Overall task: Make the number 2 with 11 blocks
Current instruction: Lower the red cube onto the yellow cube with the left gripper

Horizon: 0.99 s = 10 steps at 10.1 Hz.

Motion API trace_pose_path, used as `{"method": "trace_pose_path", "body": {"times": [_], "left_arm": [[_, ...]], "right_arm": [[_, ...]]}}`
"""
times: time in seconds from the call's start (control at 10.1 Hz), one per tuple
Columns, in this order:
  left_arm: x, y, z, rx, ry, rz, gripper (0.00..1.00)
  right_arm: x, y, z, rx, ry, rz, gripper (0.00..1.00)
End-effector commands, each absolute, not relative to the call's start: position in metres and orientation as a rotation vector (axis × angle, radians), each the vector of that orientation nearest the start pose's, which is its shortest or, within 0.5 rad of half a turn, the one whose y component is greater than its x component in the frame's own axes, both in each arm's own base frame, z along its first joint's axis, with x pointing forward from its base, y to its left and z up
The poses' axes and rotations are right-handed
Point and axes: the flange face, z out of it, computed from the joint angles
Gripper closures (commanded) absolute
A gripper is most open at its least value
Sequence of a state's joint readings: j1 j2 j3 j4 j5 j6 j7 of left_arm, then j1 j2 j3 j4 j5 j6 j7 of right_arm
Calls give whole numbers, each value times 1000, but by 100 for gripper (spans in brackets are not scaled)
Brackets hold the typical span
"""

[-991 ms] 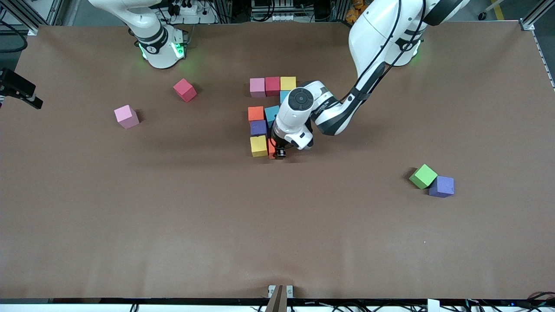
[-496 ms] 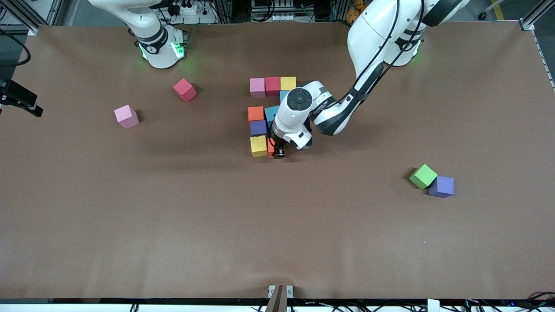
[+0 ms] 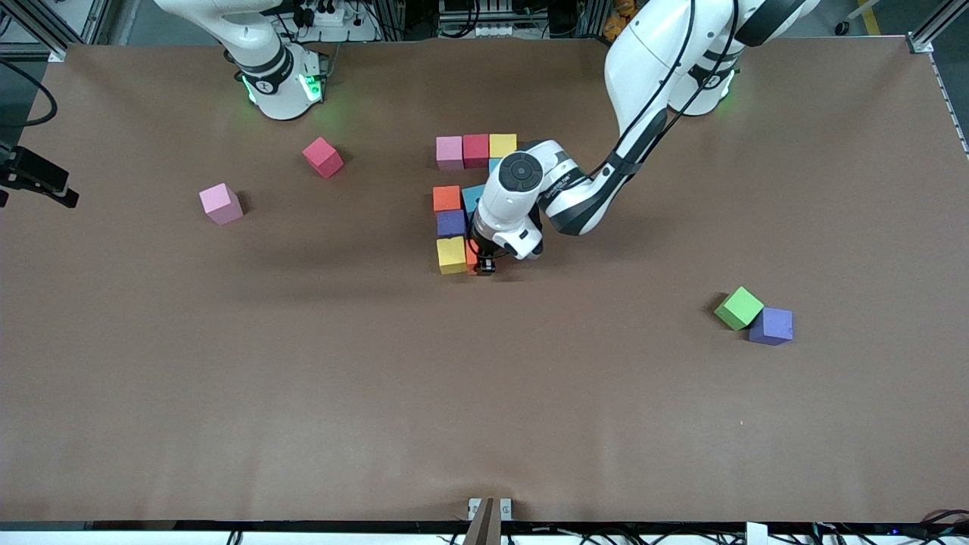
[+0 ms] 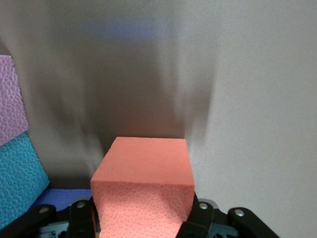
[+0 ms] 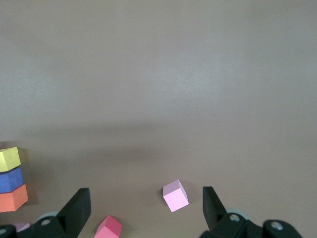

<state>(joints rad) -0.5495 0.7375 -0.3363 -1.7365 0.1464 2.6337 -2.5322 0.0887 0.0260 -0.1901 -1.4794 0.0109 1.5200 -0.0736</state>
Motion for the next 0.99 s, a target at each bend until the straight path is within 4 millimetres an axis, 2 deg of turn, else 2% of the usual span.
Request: {"method": "trace_pose_path", "body": {"times": [0.0,0.1,0.2,0.3,0.89], "left_arm": [[449,-521,190,2028,2127,-220,87],[450,-520,190,2027,2128,-220,85],[450,-520,189,2024,2134,-224,52],[449,-520,186,2026,2140,-229,1],[449,-519,188,2033,2130,-219,0]], "right_arm": [[554,-57,651,-3148,65,-26,0],[554,-57,650,-3148,63,-22,0],[555,-57,649,-3148,63,-19,0],[555,-56,648,-3145,60,-17,0],[556,-57,647,-3144,62,-15,0]]}}
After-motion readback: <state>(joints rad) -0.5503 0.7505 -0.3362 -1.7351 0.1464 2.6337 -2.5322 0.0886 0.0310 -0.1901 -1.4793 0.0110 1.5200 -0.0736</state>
